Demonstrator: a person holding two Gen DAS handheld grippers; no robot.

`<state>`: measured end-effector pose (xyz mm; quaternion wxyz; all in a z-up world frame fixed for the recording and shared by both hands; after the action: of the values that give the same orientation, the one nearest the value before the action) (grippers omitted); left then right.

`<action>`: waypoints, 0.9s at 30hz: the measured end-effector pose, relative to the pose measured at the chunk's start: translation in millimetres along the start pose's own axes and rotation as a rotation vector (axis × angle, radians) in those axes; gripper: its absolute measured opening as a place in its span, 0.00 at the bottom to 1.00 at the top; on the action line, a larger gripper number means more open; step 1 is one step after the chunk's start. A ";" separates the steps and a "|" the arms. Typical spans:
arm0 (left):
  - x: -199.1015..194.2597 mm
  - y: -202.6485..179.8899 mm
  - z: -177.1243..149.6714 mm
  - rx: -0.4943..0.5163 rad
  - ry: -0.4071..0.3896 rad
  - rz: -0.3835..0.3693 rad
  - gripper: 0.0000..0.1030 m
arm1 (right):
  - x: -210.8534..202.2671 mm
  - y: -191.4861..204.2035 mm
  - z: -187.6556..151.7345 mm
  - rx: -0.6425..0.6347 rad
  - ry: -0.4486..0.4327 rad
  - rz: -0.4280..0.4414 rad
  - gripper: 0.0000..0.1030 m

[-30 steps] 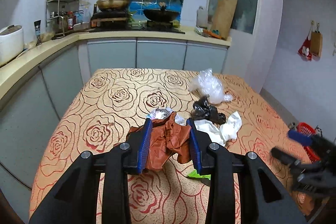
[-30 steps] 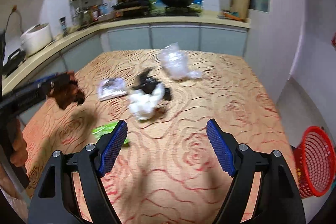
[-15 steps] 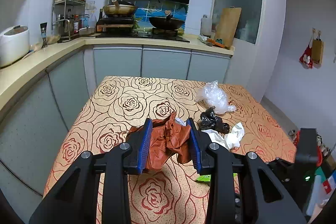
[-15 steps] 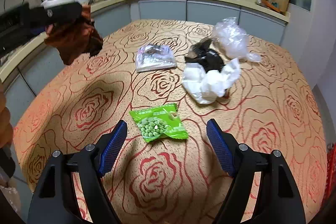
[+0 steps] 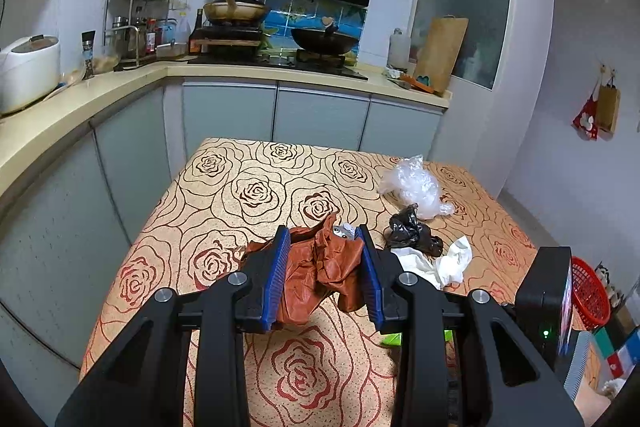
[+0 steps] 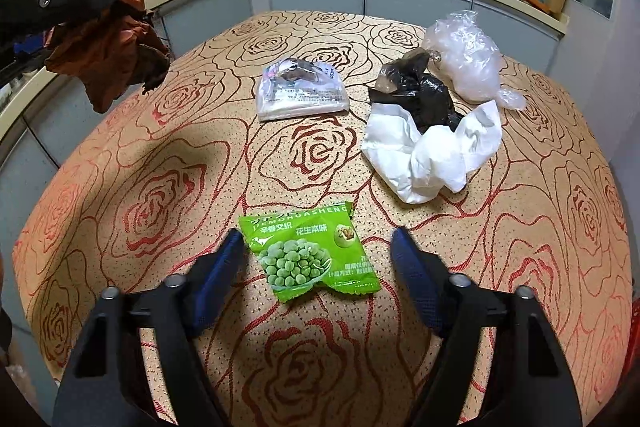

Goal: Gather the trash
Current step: 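Grasp the green pea snack bag with the right gripper while the left holds the brown cloth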

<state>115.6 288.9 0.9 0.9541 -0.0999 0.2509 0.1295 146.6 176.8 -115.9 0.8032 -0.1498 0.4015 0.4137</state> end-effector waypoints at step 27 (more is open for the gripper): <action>-16.6 -20.0 5.9 0.036 -0.044 -0.002 0.31 | -90.0 -25.9 22.8 0.024 -0.224 -0.098 0.41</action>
<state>110.3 268.2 16.8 0.9611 -0.0799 0.2321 0.1264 148.7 125.0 -34.7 0.8640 -0.1126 0.3063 0.3834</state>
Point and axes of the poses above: each gripper's, at about its wrist camera, not at the fingertips, and x roughly the way its jaws point, y to its left, z to its top, the point moved 6 cm from there along x, roughly the way its jaws point, and after that the axes turned 4 degrees about z, right-handed, at the moved point
